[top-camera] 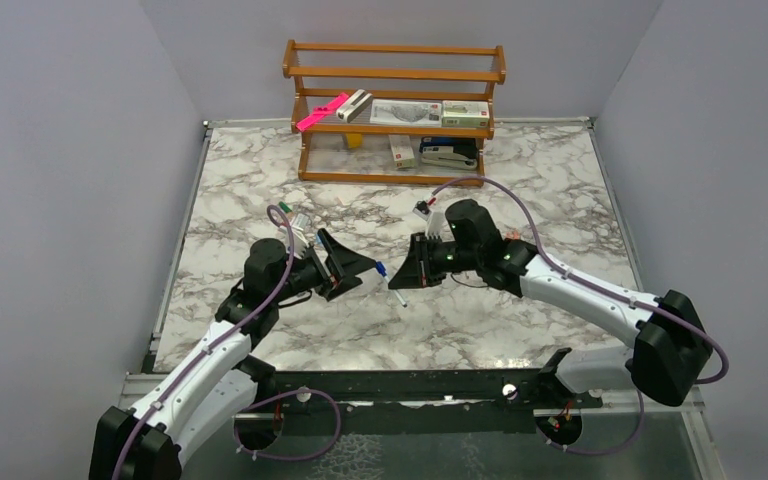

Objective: Open the pen caps

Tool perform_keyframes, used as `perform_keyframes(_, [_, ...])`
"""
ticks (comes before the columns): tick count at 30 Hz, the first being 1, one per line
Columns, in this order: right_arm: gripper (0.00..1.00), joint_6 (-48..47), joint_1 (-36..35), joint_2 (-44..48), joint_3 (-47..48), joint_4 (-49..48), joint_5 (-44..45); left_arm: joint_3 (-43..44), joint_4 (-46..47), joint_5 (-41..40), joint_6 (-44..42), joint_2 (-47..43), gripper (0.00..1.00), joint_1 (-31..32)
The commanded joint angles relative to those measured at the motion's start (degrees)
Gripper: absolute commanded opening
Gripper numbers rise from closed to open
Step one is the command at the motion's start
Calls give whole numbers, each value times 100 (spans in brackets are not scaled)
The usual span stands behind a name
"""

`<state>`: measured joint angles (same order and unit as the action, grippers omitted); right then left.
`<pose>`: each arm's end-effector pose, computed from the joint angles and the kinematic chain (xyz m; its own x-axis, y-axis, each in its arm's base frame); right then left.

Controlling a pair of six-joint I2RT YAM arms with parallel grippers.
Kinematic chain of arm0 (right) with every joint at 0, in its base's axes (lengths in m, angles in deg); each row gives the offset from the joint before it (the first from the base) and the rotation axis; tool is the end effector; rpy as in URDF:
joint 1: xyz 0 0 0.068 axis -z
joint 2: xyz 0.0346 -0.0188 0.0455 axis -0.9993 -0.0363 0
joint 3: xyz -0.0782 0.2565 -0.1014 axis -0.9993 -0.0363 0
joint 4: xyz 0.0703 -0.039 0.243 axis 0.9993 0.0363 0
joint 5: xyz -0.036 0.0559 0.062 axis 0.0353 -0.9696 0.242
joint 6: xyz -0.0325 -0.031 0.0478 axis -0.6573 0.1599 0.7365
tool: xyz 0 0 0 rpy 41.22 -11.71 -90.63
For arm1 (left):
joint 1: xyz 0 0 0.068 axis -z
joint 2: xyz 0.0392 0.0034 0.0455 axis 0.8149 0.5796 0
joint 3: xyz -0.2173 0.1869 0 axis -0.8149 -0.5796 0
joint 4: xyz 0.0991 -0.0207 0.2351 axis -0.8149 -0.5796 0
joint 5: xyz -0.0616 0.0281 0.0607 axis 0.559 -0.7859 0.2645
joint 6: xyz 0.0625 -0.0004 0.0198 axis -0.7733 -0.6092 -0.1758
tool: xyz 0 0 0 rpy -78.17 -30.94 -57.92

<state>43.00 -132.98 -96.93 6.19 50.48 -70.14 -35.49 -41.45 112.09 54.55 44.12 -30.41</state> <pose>0.1853 0.2216 0.2664 -0.8977 -0.1160 -0.4250 -0.4174 0.5322 0.7366 0.1509 -0.0982 0.2447 -0.8536 -0.4871 -0.1845 0.0407 0.2908 -0.9559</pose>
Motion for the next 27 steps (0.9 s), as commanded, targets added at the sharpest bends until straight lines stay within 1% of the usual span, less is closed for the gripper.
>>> perform_keyframes(1, [7, 345, -41, 279, -164, -483, -258, 4, 283, -340, 219, -103, 98, 115])
perform_keyframes(10, [7, 290, -46, 303, -82, -370, -212, 4, 284, -581, 302, -3, 97, 273])
perform_keyframes(15, [7, 476, -44, 411, -216, -559, -171, -17, 287, -732, 346, -53, 95, 316])
perform_keyframes(22, [7, 602, -47, 318, -284, -762, -226, -42, 348, -755, 364, 45, 83, 351])
perform_keyframes(27, [7, 698, -46, 185, -281, -915, -301, 4, 402, -839, 364, 122, 78, 411])
